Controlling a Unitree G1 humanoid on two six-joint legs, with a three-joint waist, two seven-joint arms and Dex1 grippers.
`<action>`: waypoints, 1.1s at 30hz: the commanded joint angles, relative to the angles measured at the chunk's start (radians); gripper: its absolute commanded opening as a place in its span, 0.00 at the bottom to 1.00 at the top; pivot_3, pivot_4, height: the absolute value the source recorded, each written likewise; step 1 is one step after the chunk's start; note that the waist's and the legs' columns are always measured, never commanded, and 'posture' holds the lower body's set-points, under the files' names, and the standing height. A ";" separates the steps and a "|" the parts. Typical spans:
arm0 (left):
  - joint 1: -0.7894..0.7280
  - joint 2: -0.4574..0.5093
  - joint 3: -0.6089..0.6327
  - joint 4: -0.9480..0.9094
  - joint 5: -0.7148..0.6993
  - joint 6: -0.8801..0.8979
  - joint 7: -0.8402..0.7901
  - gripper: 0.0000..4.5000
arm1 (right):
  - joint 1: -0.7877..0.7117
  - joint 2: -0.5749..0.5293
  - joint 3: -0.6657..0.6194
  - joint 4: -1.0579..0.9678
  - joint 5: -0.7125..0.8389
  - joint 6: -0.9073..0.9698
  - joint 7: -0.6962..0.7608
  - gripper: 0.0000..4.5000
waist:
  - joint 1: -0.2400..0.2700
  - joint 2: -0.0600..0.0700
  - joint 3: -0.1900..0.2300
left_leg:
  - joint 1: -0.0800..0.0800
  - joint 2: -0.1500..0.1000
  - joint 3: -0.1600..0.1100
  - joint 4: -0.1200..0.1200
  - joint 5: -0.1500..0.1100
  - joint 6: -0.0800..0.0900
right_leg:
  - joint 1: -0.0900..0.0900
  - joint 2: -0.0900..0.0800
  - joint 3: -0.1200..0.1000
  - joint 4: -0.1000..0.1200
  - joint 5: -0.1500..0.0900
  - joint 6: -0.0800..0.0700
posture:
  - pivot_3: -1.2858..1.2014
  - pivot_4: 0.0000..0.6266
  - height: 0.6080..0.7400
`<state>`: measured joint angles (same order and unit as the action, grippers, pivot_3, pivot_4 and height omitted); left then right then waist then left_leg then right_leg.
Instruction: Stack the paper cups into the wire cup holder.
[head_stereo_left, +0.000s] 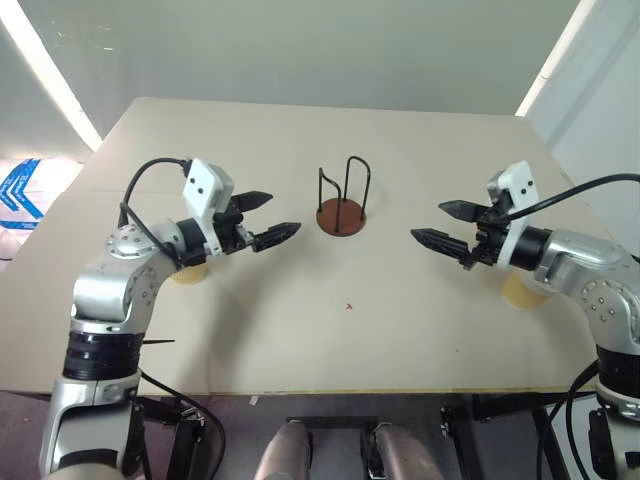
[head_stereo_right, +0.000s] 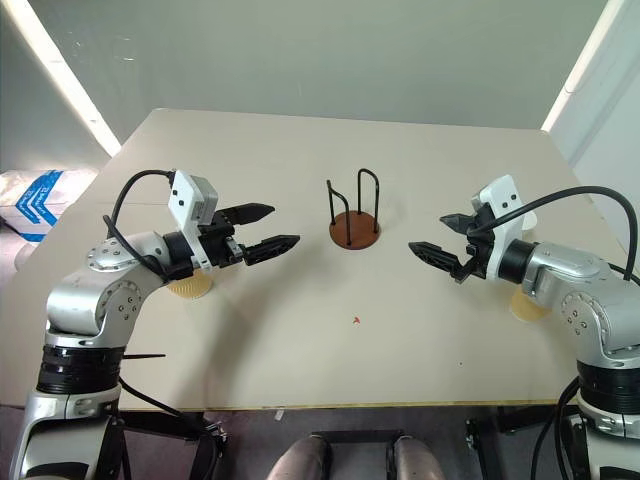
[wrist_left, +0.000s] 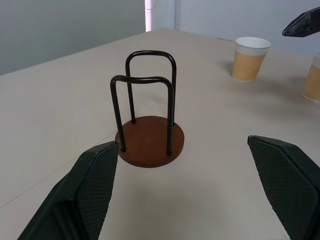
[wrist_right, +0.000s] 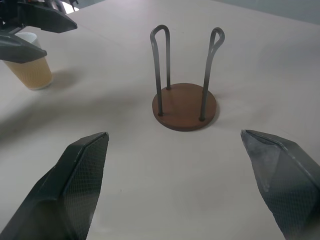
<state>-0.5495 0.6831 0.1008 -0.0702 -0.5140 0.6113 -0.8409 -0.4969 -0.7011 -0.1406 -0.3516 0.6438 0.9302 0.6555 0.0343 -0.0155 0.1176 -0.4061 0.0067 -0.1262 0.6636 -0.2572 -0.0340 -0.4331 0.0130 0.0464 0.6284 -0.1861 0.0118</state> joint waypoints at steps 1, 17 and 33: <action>-0.016 -0.006 0.001 -0.022 0.008 -0.012 0.007 1.00 | -0.003 -0.017 -0.020 -0.030 0.007 -0.009 0.002 0.99 | 0.000 0.000 0.000 | 0.000 0.000 0.000 0.000 0.000 0.000 | 0.000 0.000 0.000 0.000 0.000 0.000 | 0.52 0.24 1.00; -0.183 -0.135 -0.147 0.178 0.154 -0.041 0.039 1.00 | 0.010 -0.027 -0.032 -0.052 0.026 0.000 0.002 0.99 | 0.004 0.000 0.000 | 0.001 -0.003 0.001 0.001 0.001 0.004 | 0.001 0.000 0.006 -0.001 0.003 0.004 | 0.52 0.24 1.00; -0.332 -0.278 -0.199 0.451 0.311 -0.147 0.110 1.00 | 0.047 -0.045 -0.061 -0.094 0.059 0.015 -0.010 0.99 | 0.006 0.000 0.000 | 0.001 -0.005 0.003 0.003 0.002 0.005 | 0.001 0.000 0.011 -0.002 0.005 0.009 | 0.52 0.24 1.00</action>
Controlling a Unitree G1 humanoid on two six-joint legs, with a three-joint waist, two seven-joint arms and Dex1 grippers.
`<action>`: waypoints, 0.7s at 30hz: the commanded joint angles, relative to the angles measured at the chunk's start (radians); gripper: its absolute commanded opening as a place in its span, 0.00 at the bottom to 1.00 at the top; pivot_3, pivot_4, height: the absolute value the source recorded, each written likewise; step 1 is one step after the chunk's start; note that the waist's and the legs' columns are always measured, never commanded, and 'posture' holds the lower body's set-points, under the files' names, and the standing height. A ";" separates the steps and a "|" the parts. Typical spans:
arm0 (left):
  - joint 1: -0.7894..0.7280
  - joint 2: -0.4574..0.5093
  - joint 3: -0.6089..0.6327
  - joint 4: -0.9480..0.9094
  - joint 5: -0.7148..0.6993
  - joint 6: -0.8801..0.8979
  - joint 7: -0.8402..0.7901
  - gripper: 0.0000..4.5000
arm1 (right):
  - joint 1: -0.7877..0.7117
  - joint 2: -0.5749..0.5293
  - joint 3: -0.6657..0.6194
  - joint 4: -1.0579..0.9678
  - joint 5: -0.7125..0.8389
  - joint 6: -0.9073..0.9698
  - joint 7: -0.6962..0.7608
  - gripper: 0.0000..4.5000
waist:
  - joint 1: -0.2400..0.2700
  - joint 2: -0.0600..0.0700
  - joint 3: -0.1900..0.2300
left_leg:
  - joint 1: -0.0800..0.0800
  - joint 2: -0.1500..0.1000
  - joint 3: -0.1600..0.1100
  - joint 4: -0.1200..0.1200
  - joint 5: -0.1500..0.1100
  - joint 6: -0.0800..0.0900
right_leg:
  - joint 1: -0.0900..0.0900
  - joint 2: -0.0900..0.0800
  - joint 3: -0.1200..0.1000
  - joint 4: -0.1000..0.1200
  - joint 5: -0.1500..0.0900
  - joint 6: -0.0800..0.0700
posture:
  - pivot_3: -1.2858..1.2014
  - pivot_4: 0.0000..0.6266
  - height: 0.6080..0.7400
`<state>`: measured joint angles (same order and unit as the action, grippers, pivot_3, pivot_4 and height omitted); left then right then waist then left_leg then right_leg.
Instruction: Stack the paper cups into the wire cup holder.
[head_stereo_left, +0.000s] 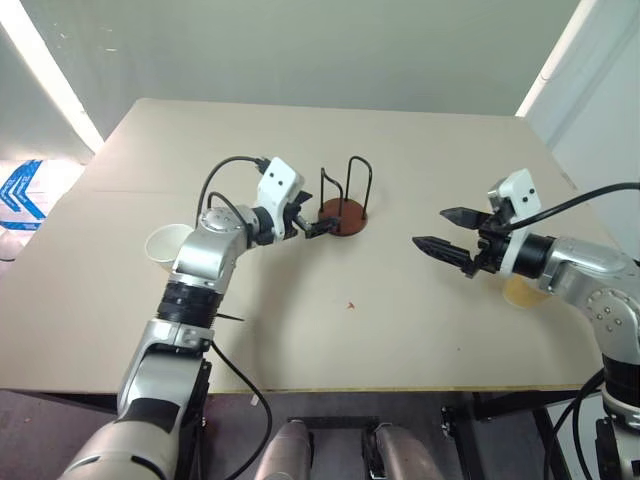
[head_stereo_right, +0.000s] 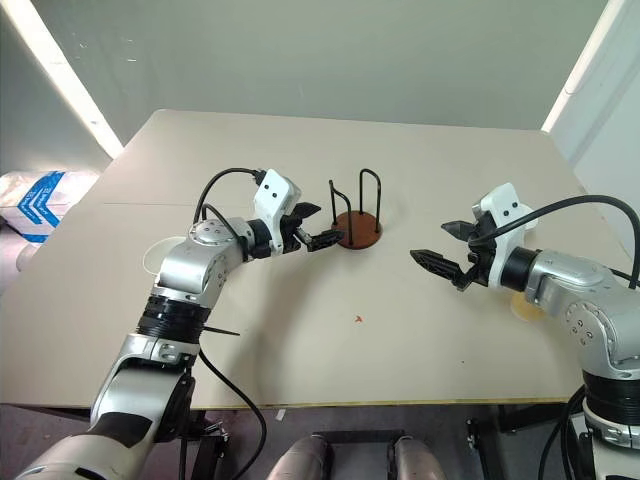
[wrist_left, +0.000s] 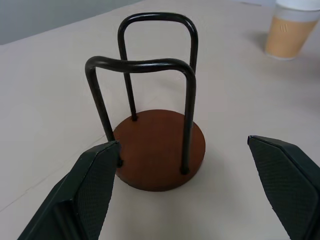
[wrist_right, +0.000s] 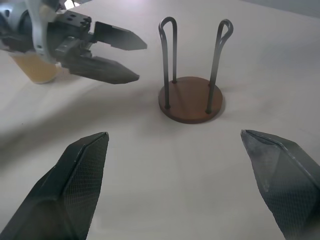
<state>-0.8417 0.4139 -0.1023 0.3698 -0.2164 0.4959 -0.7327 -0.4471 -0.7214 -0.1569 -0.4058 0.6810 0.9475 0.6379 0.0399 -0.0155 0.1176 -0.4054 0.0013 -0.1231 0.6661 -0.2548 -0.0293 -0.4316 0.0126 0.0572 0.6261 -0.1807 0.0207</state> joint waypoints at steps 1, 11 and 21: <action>-0.045 -0.015 0.003 0.021 0.017 -0.033 -0.002 1.00 | -0.002 -0.028 -0.046 -0.039 0.022 -0.004 0.008 0.99 | 0.000 0.000 0.000 | 0.000 0.000 0.000 0.000 0.000 0.000 | 0.000 0.000 0.000 0.000 0.000 0.000 | 0.52 0.24 1.00; -0.133 -0.100 0.004 0.186 0.042 -0.065 -0.003 1.00 | 0.003 -0.030 -0.046 -0.044 0.026 -0.005 -0.001 0.99 | 0.005 0.000 0.000 | -0.001 -0.001 0.001 0.001 0.001 0.001 | 0.001 0.000 0.001 -0.001 -0.001 0.003 | 0.52 0.24 1.00; -0.214 -0.201 -0.009 0.384 0.100 -0.188 -0.001 0.96 | 0.011 -0.027 -0.053 -0.055 0.032 -0.002 -0.016 1.00 | 0.009 0.000 0.000 | -0.001 -0.001 0.003 0.002 0.002 0.002 | 0.002 -0.001 0.003 -0.001 -0.002 0.007 | 0.52 0.24 1.00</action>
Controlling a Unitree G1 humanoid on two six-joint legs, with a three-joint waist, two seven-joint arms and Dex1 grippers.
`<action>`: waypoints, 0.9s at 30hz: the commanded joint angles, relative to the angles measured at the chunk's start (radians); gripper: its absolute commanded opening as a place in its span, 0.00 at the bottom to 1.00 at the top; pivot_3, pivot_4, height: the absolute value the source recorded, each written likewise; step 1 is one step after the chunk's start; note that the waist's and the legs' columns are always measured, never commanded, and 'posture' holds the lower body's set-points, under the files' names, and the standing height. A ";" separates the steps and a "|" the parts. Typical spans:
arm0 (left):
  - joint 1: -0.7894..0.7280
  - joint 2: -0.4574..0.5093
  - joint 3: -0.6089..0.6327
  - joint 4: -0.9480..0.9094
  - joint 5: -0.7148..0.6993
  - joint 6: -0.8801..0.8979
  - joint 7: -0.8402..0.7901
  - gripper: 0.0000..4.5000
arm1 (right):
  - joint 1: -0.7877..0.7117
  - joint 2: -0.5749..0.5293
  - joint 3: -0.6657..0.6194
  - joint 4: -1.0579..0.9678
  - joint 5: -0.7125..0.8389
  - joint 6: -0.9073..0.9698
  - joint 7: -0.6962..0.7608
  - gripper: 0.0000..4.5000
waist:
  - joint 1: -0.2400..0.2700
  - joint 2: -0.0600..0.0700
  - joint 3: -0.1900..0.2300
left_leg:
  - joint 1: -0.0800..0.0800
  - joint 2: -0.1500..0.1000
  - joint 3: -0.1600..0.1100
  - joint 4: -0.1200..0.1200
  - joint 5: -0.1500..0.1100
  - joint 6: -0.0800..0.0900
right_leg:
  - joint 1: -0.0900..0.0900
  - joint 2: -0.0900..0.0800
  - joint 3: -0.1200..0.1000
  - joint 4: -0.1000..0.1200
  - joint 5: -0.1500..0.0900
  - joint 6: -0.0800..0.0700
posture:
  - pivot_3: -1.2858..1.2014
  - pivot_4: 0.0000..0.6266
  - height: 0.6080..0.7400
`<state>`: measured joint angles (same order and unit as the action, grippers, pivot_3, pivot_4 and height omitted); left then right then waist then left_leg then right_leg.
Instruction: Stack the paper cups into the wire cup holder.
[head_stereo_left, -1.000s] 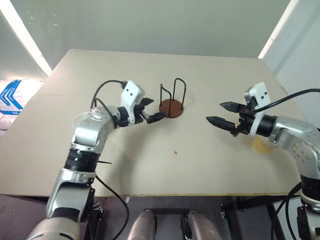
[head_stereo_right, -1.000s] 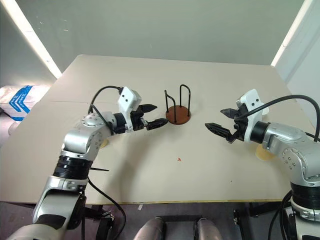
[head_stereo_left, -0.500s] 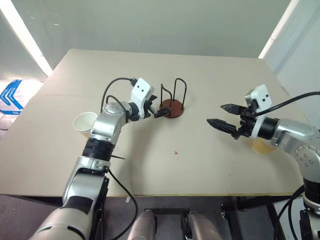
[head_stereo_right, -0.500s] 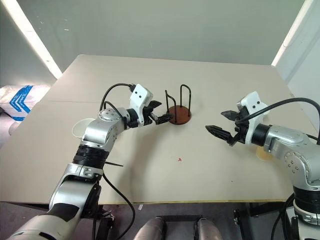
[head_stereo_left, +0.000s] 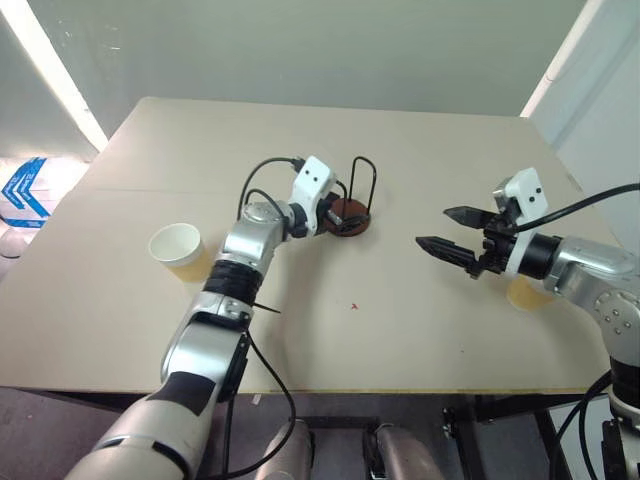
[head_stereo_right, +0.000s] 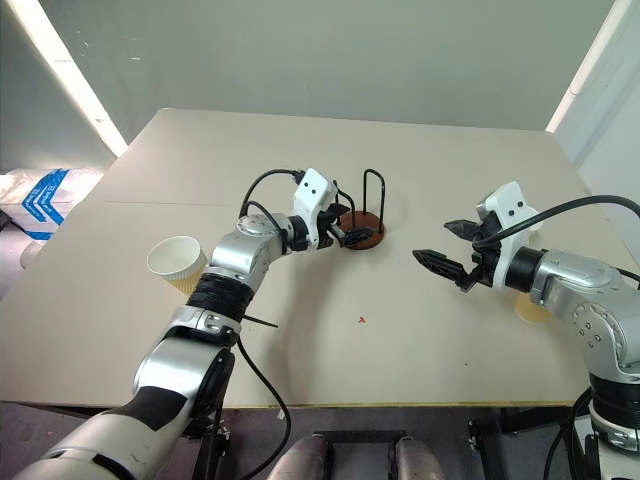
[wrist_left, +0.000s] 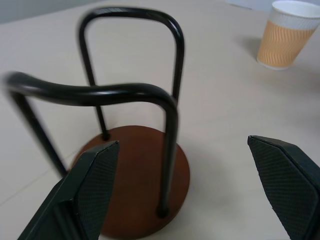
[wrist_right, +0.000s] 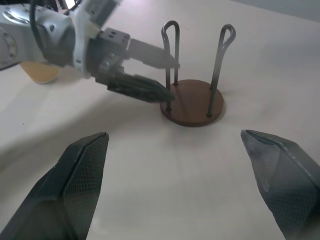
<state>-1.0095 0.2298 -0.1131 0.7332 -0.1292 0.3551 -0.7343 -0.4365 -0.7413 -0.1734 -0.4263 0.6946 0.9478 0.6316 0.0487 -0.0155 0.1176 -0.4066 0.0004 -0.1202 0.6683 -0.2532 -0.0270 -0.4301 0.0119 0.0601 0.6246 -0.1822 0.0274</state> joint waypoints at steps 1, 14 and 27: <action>-0.051 -0.021 0.003 0.034 0.017 -0.059 0.001 0.92 | 0.002 -0.006 -0.038 -0.036 0.019 -0.001 -0.012 1.00 | 0.001 0.000 0.000 | 0.000 0.000 0.000 0.000 0.000 0.000 | 0.000 0.000 0.000 0.000 0.000 0.000 | 0.52 0.24 1.00; -0.109 -0.040 0.045 0.155 0.026 -0.175 0.006 0.01 | 0.026 -0.009 -0.053 -0.052 0.039 0.000 -0.038 1.00 | 0.005 0.000 0.000 | -0.002 -0.001 0.001 0.003 0.001 0.002 | 0.000 0.000 0.001 0.000 -0.002 0.004 | 0.52 0.24 1.00; 0.094 0.104 -0.041 -0.292 -0.069 -0.081 -0.424 0.01 | 0.043 -0.132 -0.204 -0.131 0.238 0.063 0.065 1.00 | 0.007 0.001 0.000 | -0.005 -0.003 0.004 0.006 -0.002 0.005 | 0.000 0.000 0.003 -0.003 -0.004 0.008 | 0.52 0.24 1.00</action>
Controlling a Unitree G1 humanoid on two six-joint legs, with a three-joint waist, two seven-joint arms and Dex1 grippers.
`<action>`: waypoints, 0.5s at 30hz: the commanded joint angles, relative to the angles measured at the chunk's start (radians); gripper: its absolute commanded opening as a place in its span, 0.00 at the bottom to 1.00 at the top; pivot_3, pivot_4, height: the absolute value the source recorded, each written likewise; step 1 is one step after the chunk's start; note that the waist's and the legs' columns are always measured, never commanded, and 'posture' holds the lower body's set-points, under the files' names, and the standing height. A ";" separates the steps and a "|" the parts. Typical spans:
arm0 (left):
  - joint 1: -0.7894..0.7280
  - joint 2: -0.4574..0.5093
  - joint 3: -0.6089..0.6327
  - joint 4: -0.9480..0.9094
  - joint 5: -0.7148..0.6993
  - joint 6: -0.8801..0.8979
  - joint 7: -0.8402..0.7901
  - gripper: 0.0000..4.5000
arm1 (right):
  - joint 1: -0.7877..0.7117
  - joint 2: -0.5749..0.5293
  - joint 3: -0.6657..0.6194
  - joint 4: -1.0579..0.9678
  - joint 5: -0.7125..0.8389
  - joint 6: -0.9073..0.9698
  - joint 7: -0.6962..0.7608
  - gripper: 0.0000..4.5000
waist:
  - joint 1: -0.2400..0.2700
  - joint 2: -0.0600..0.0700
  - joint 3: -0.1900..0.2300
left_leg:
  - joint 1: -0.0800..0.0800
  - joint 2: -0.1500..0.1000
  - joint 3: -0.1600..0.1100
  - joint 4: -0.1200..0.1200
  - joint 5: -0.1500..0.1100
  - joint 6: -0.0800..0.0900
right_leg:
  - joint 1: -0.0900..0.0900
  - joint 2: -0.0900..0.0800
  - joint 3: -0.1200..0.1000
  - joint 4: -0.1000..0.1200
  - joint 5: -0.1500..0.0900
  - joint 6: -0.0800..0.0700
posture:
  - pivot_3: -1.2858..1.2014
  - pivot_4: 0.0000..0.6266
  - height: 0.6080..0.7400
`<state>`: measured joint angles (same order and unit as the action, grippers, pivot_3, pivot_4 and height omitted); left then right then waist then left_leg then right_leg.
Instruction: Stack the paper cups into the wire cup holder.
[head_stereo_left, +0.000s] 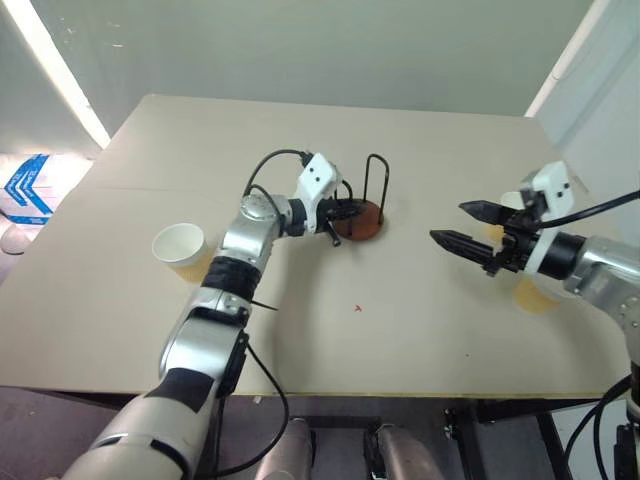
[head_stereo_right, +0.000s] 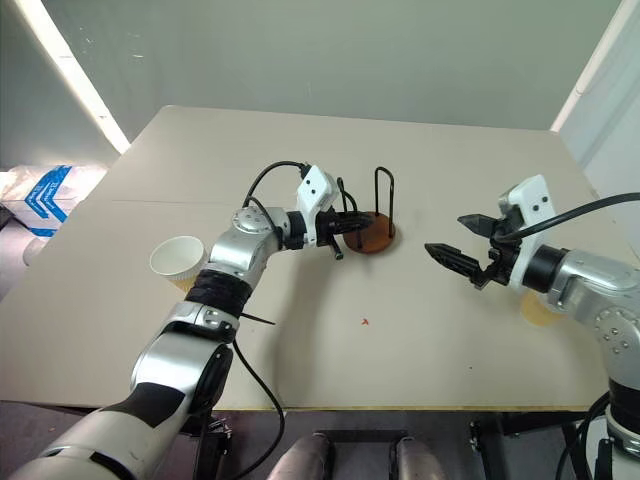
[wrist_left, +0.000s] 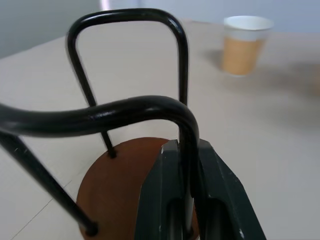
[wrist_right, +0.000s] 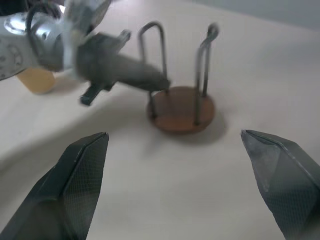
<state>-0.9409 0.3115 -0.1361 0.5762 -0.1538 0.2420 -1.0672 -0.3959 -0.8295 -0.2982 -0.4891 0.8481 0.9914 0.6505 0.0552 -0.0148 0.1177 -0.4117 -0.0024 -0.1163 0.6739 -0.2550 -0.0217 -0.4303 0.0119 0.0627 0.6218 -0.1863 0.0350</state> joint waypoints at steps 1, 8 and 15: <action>0.051 0.042 -0.027 -0.188 -0.061 0.059 -0.127 0.01 | 0.018 -0.068 -0.101 -0.084 0.123 0.038 0.064 1.00 | 0.001 0.000 0.000 | 0.000 0.000 0.000 0.000 0.000 0.000 | 0.000 0.000 0.000 0.000 0.000 0.000 | 0.52 0.24 1.00; 0.150 0.114 -0.060 -0.386 -0.120 0.185 -0.221 0.01 | 0.131 -0.174 -0.166 -0.149 0.227 0.076 0.108 1.00 | 0.005 0.000 0.000 | -0.004 0.000 0.000 0.005 -0.002 0.002 | 0.000 0.000 0.000 -0.004 0.001 0.001 | 0.52 0.24 1.00; 0.204 0.160 -0.101 -0.470 -0.143 0.230 -0.282 0.01 | 0.141 -0.188 -0.162 -0.137 0.224 0.051 0.083 1.00 | 0.003 0.001 0.000 | -0.004 0.000 0.000 0.008 -0.010 0.016 | 0.000 -0.001 0.002 -0.004 0.004 0.003 | 0.52 0.24 1.00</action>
<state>-0.7331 0.4681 -0.2404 0.1537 -0.2710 0.4674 -1.3325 -0.2504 -1.0011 -0.4208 -0.6162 1.0645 1.0637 0.7426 0.0579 -0.0143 0.1174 -0.4157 -0.0025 -0.1158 0.6823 -0.2650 -0.0053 -0.4299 0.0112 0.0649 0.6186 -0.1823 0.0379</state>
